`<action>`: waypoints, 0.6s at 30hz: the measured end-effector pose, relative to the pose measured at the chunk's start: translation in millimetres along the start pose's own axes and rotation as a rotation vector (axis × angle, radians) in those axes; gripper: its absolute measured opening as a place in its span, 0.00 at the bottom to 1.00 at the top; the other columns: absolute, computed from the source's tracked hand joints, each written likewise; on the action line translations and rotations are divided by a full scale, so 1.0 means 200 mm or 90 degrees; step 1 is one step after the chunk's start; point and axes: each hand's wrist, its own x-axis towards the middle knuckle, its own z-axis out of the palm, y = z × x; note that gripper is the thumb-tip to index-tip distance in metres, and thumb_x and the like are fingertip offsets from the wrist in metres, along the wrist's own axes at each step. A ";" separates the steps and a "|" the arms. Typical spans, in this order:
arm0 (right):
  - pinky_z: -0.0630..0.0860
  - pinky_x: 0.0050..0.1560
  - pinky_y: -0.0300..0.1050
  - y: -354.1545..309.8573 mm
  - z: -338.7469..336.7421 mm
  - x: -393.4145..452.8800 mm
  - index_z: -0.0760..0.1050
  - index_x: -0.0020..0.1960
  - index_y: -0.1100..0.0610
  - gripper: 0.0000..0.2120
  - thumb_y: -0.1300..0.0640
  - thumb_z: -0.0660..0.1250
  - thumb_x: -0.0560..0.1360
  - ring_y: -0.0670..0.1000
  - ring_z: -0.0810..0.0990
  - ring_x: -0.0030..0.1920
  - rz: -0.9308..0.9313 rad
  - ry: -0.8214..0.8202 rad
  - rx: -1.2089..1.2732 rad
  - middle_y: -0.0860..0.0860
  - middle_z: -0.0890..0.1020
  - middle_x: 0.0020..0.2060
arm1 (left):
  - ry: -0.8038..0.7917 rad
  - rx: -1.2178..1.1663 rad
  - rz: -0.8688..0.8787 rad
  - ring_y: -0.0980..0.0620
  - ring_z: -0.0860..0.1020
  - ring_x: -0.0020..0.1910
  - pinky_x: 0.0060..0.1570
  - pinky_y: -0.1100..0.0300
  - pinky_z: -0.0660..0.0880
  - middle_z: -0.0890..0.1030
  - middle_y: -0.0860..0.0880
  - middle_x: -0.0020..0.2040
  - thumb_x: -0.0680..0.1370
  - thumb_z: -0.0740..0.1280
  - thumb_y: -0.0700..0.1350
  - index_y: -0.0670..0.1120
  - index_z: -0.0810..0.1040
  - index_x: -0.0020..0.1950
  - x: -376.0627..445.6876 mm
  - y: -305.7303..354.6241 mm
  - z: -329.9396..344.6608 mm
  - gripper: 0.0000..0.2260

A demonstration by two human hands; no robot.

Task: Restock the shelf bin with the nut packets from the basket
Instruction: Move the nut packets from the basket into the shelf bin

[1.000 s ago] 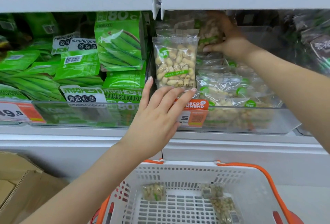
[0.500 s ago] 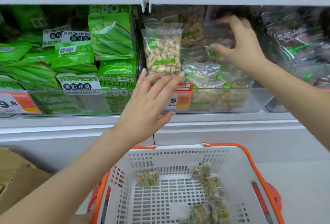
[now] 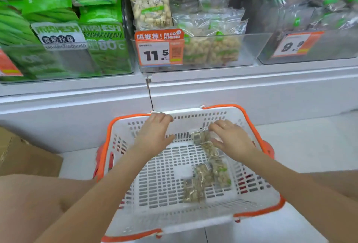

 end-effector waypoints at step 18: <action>0.66 0.27 0.22 0.13 0.71 0.32 0.59 0.65 0.58 0.30 0.65 0.73 0.71 0.44 0.73 0.40 0.643 -0.040 0.536 0.46 0.69 0.46 | -0.093 -0.040 -0.472 0.36 0.66 0.62 0.65 0.45 0.65 0.70 0.36 0.62 0.72 0.68 0.42 0.40 0.73 0.62 0.05 -0.57 0.75 0.20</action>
